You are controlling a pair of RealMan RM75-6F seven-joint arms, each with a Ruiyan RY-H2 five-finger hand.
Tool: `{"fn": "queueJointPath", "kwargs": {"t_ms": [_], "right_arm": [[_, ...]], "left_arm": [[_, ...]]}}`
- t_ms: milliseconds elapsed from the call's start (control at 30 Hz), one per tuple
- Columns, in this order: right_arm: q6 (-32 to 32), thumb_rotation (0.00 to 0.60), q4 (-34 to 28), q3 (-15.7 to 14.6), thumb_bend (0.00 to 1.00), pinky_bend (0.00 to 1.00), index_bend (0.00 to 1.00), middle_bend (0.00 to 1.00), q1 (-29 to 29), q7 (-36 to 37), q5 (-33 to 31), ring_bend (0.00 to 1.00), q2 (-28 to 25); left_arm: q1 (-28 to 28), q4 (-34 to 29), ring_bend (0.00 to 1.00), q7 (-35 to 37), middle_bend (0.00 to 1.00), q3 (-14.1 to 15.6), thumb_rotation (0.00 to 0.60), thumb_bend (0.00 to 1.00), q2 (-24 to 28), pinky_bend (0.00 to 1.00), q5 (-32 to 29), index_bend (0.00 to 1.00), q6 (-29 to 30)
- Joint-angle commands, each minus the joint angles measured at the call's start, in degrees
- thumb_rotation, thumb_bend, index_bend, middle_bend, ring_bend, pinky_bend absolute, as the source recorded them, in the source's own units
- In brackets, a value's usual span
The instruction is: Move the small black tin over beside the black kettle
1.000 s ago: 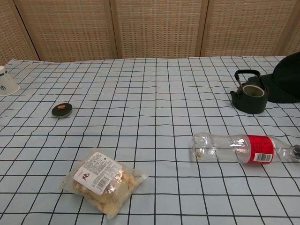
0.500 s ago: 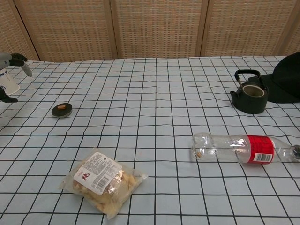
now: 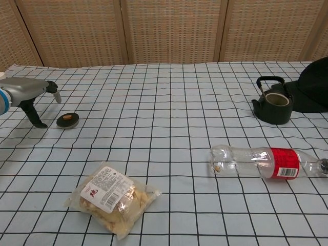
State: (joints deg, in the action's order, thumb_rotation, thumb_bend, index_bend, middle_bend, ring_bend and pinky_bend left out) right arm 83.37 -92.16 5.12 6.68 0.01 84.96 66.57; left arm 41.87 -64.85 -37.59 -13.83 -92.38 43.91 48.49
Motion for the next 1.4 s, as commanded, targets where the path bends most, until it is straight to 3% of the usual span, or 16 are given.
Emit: {"fn": "queueJointPath", "kwargs": {"t_ms": [33, 467, 733, 867, 1100, 1400], "right_arm": [[-0.2, 0.600, 0.1, -0.1, 0.19, 0.00, 0.00, 0.00, 0.1, 0.3, 0.0, 0.00, 0.0], [0.1, 0.600, 0.5, -0.1, 0.19, 0.00, 0.00, 0.00, 0.0, 1.5, 0.2, 0.00, 0.1], [0.4, 0.600, 0.5, -0.2, 0.19, 0.00, 0.00, 0.00, 0.0, 2.0, 0.7, 0.00, 0.1], [0.6, 0.600, 0.4, -0.2, 0.19, 0.00, 0.00, 0.00, -0.1, 2.3, 0.9, 0.00, -0.1], [1.1, 0.600, 0.1, -0.2, 0.19, 0.00, 0.00, 0.00, -0.3, 2.5, 1.1, 0.00, -0.3], [1.6, 0.600, -0.4, 0.0, 0.19, 0.00, 0.00, 0.00, -0.5, 3.1, 1.2, 0.00, -0.9]], "left_arm": [[1.1, 1.0, 0.00, 0.0, 0.00, -0.1, 0.600, 0.19, -1.5, 0.00, -0.5, 0.25, -0.5], [3.9, 5.2, 0.00, -0.5, 0.00, 0.8, 0.600, 0.20, -4.8, 0.00, -1.8, 0.30, -1.4], [4.4, 6.2, 0.00, -0.7, 0.00, 1.3, 0.600, 0.22, -5.6, 0.00, -2.9, 0.44, -1.8], [4.4, 5.7, 0.00, -0.5, 0.00, 1.4, 0.600, 0.29, -5.3, 0.00, -3.1, 0.48, -1.4], [4.1, 1.5, 0.00, 1.2, 0.00, 1.1, 0.600, 0.29, -3.1, 0.00, -1.7, 0.48, 0.4], [5.9, -9.6, 0.00, -0.4, 0.00, -1.1, 0.600, 0.29, 1.8, 0.00, -1.6, 0.48, 3.8]]}}
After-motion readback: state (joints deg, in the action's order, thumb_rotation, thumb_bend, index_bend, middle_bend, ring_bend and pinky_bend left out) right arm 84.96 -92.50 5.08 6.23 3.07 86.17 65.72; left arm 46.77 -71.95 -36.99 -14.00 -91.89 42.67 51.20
